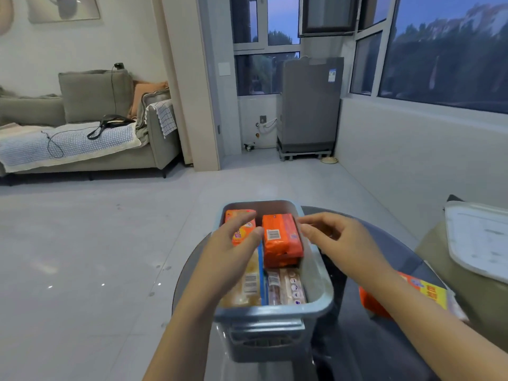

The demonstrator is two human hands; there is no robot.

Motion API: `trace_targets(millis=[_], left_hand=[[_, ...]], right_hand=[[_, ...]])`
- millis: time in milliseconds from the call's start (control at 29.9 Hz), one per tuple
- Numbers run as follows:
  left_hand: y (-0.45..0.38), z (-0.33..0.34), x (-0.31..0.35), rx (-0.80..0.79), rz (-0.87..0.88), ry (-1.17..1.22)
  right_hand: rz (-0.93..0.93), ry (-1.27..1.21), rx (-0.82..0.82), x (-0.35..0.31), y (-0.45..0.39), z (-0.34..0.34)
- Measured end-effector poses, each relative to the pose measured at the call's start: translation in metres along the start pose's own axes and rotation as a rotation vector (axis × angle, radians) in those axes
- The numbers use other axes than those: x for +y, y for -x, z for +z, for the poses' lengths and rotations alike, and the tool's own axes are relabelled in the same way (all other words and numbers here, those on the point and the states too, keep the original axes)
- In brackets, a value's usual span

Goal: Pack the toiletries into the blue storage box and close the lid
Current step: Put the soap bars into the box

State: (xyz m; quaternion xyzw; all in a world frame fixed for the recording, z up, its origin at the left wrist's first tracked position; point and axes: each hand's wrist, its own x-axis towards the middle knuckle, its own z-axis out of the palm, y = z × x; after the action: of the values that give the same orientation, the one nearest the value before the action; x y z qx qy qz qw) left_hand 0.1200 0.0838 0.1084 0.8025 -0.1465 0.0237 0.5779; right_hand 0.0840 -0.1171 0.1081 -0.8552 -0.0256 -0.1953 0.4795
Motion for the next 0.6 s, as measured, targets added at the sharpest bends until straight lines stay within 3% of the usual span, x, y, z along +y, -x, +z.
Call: trace_targets(millis=[267, 367, 601], left_hand=[[0.023, 0.090, 0.042, -0.157, 0.051, 0.138], [0.028, 0.127, 0.045, -0.211, 0.031, 0.175], [0.032, 0.201, 0.022, -0.282, -0.135, 0.159]], right_hand=[[0.076, -0.041, 0.101, 0.036, 0.041, -0.063], [0.104, 0.050, 0.118, 0.054, 0.051, -0.086], [0.327, 0.346, -0.084, 0.119, 0.064, -0.118]])
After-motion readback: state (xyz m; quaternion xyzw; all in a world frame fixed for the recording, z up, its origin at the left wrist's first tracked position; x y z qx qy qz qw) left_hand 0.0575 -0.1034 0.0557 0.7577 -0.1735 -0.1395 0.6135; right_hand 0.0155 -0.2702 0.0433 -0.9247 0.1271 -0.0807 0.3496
